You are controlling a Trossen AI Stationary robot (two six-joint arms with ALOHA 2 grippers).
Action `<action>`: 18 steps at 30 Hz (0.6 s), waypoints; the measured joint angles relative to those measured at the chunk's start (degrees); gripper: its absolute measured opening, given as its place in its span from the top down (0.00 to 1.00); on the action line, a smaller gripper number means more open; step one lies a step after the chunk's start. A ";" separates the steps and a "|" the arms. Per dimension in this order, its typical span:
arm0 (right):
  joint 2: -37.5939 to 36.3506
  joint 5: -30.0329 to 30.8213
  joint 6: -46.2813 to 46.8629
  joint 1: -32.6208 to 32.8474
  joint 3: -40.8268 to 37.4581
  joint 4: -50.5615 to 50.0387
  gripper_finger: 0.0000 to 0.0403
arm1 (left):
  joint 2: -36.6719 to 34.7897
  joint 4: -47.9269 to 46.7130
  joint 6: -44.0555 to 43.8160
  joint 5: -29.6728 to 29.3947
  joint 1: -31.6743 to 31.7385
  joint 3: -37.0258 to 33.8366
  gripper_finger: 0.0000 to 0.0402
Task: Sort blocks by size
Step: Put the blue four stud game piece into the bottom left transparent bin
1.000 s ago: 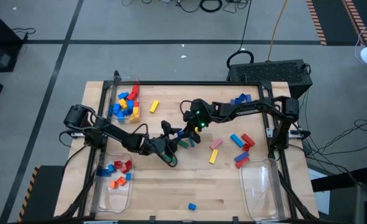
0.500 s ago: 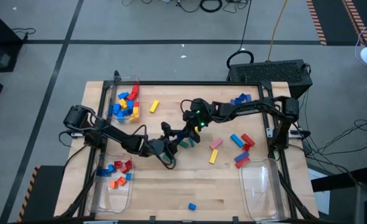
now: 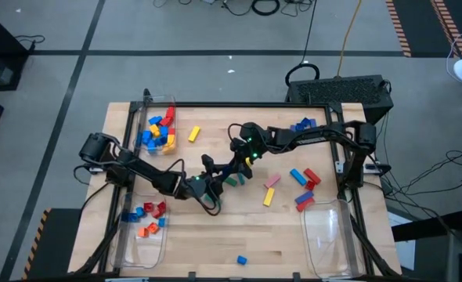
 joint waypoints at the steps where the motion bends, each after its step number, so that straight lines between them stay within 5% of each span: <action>1: -0.20 -0.03 0.00 0.00 0.02 -0.06 0.70 | 0.00 -0.33 -0.13 -1.66 -0.44 0.28 0.62; 11: -3.56 7.76 -1.65 -0.25 0.00 -3.41 0.58 | -4.78 -8.49 -6.19 -26.57 -9.77 4.22 0.62; 15: -3.52 8.60 -4.00 0.27 0.00 -5.73 0.59 | -9.81 -21.08 -21.04 -26.21 -14.76 7.18 0.62; 18: -3.54 10.77 -5.38 0.88 -0.54 -5.99 0.59 | -14.41 -34.68 -38.39 -19.62 -17.61 10.00 0.62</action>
